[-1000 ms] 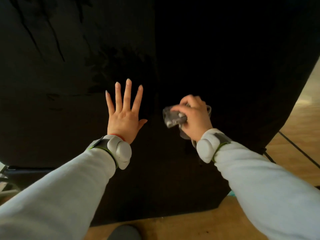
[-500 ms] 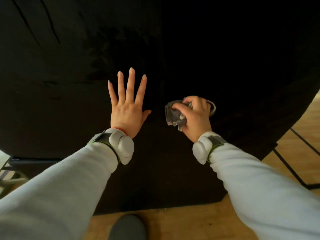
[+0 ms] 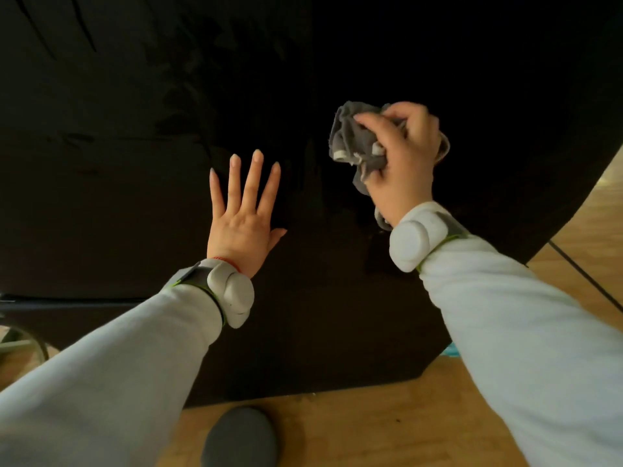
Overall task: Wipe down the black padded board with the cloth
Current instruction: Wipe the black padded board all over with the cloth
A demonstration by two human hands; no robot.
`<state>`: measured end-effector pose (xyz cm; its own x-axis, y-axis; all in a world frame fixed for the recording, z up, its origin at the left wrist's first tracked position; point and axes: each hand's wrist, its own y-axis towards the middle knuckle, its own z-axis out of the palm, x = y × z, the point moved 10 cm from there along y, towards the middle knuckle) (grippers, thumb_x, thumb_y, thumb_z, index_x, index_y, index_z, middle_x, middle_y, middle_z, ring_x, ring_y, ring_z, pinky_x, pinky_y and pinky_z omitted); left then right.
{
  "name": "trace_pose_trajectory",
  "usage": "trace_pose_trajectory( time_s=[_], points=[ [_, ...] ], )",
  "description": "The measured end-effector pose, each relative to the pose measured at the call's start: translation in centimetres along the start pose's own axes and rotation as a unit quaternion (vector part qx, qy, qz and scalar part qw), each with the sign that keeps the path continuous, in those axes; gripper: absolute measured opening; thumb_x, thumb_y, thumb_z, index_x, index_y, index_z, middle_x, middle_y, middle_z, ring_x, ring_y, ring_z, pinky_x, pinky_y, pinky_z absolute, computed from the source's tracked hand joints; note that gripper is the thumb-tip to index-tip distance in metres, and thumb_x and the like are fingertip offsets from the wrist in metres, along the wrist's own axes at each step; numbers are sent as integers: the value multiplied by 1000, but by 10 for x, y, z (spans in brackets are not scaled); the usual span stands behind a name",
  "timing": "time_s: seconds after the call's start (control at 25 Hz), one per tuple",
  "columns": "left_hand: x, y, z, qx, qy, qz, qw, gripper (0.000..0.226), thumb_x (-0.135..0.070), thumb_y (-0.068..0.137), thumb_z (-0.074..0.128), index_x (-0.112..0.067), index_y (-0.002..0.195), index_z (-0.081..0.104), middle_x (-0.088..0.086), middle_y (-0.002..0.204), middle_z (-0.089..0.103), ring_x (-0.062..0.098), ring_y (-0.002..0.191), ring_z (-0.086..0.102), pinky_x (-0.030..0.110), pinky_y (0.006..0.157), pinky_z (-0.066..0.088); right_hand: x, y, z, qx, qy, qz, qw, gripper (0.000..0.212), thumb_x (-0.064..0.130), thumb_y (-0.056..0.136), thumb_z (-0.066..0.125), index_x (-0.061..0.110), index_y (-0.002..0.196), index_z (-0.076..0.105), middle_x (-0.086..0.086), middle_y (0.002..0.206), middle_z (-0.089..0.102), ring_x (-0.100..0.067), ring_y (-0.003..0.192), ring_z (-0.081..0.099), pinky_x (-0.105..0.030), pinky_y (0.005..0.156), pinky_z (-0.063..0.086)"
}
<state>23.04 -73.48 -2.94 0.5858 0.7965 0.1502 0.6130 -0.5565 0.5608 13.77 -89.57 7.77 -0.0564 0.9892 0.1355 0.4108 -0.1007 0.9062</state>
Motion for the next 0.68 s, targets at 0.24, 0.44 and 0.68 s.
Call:
trace_pose_trajectory(
  time_s=[0.24, 0.44, 0.68],
  points=[
    [-1, 4, 1, -18, -6, 9, 1000, 102, -40, 80, 67, -19, 148, -7, 15, 156, -4, 35, 140, -11, 54, 111, -10, -6, -90, 60, 145, 21, 0, 989, 48, 6, 62, 72, 16, 108, 65, -1, 113, 34, -25, 102, 34, -41, 80, 35],
    [-3, -3, 2, -33, -11, 11, 999, 100, -38, 80, 68, -17, 149, -1, 16, 156, 0, 39, 141, -4, 55, 111, -7, -7, -143, 72, 266, 37, -49, 962, 50, 5, 55, 81, 17, 101, 68, -6, 106, 48, -24, 96, 37, -41, 77, 37],
    [-6, -12, 20, -21, 0, 5, 1000, 99, -43, 82, 64, -17, 149, -4, 16, 156, -1, 40, 141, -4, 56, 111, -7, -24, -53, 20, 34, 2, 39, 999, 44, 8, 69, 61, 22, 111, 62, 2, 115, 33, -22, 105, 37, -42, 87, 39]
  ],
)
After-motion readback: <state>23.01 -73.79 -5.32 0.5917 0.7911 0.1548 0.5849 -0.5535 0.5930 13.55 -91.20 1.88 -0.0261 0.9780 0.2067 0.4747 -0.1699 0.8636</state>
